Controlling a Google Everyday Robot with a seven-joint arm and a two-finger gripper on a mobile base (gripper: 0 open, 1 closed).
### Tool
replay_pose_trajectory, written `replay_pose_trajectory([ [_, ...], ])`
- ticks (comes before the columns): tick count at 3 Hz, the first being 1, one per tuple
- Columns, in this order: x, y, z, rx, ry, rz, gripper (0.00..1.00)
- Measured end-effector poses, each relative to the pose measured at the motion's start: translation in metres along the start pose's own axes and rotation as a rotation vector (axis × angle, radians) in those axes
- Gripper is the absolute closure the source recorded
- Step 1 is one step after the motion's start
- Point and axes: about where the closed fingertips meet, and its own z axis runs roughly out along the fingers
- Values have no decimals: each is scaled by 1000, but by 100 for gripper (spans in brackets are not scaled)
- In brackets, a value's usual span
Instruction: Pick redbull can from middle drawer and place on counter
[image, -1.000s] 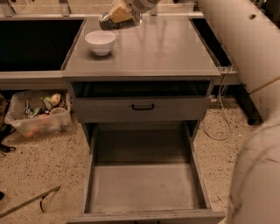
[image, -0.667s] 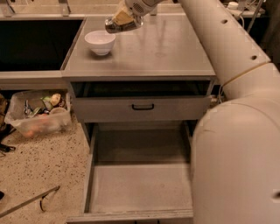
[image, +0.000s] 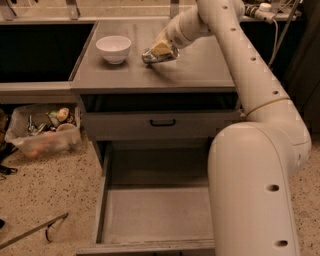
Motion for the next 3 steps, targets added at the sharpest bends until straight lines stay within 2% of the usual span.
replay_pose_trajectory([
  [1,44,6,7,-32,-19,61,100],
  [3,44,6,7,-32,-19,61,59],
])
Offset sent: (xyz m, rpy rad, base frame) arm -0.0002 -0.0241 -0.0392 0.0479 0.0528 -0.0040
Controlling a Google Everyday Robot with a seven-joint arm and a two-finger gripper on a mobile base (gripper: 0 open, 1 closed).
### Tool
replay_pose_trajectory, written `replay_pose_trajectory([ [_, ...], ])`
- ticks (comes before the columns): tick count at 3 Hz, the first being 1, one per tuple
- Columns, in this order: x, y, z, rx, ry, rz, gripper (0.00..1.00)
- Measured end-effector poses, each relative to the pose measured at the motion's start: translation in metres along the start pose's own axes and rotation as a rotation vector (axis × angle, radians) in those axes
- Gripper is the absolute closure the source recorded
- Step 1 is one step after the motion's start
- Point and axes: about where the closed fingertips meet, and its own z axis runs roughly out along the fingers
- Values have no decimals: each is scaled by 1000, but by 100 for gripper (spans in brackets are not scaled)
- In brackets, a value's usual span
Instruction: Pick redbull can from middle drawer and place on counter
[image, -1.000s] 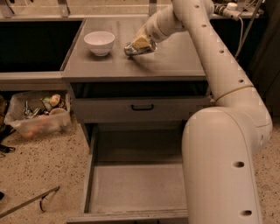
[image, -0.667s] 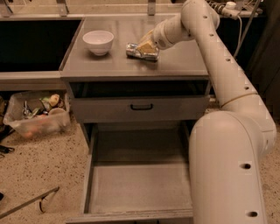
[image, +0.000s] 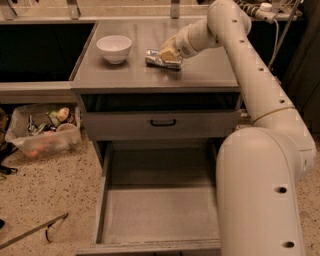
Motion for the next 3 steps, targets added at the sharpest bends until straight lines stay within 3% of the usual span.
replay_pose_trajectory([
  [2,0,0,0,0,0,0,11],
  [3,0,0,0,0,0,0,0],
])
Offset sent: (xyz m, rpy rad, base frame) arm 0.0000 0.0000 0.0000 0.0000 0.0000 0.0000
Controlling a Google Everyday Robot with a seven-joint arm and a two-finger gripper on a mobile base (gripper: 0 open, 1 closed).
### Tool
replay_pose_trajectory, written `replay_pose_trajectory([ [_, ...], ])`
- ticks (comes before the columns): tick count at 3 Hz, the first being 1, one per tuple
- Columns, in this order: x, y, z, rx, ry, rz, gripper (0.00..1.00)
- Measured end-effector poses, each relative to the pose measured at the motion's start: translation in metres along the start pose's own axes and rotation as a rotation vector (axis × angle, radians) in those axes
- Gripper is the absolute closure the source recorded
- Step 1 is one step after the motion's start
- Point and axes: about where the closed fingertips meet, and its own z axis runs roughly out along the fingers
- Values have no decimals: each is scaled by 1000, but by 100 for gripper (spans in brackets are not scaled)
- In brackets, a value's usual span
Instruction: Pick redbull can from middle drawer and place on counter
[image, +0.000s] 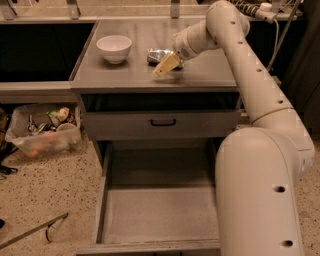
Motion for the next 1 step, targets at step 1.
replay_pose_trajectory([
  [1,0,0,0,0,0,0,0],
])
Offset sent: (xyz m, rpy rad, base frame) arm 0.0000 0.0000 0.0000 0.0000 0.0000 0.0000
